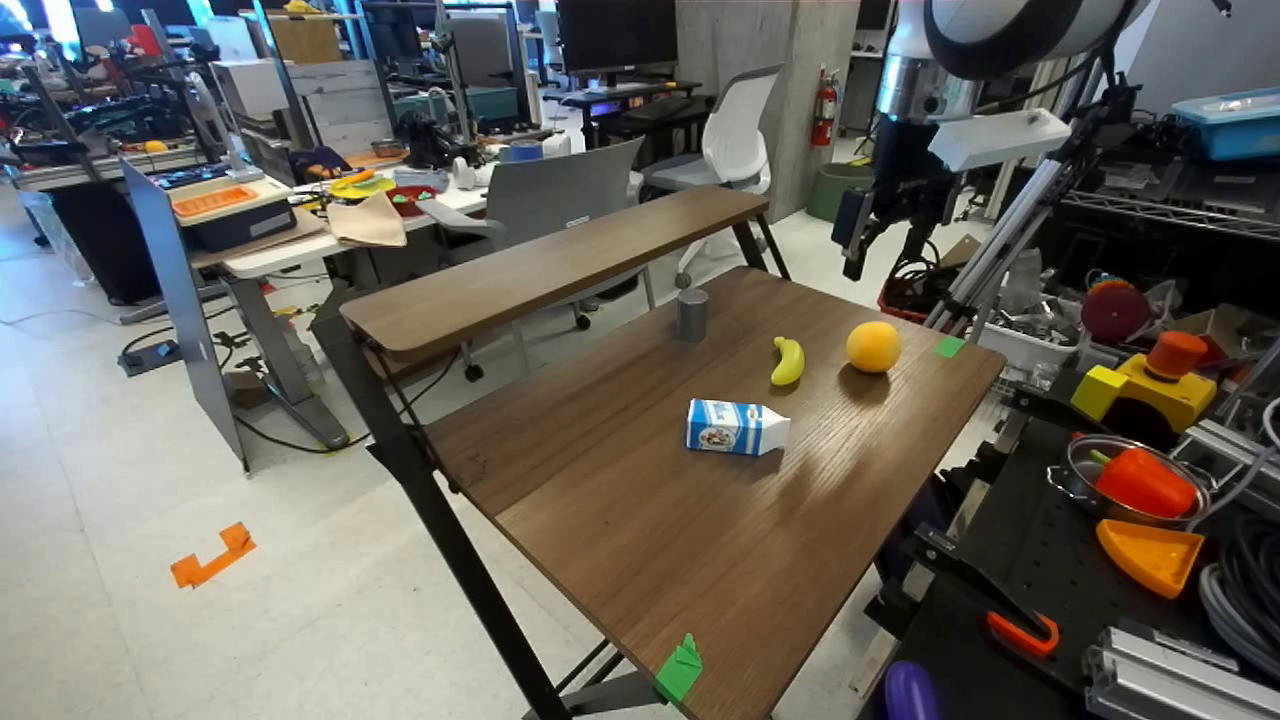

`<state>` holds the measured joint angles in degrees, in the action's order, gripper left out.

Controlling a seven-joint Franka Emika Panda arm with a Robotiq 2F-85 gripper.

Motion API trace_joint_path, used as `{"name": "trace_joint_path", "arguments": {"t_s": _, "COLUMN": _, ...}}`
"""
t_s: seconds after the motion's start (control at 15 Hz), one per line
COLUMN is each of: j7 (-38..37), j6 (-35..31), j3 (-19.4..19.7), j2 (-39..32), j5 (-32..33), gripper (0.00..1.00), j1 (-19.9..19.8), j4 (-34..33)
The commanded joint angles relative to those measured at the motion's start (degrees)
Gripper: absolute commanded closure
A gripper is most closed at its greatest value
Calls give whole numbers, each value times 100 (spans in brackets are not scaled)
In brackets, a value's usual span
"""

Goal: Move the orange plush toy

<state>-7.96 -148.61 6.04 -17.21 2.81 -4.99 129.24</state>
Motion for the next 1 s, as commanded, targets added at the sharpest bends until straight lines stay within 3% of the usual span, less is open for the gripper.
{"name": "trace_joint_path", "arguments": {"t_s": 0.0, "j7": -112, "j6": -134, "j3": 31, "j2": -444, "j5": -133, "gripper": 0, "j1": 24, "j4": -280}}
{"name": "trace_joint_path", "arguments": {"t_s": 0.4, "j7": -153, "j6": -383, "j3": -10, "j2": -950, "j5": -358, "gripper": 0, "j1": -28, "j4": -390}}
{"name": "trace_joint_path", "arguments": {"t_s": 0.93, "j7": -133, "j6": -1290, "j3": -16, "j2": -1564, "j5": -595, "gripper": 0, "j1": -66, "j4": -300}}
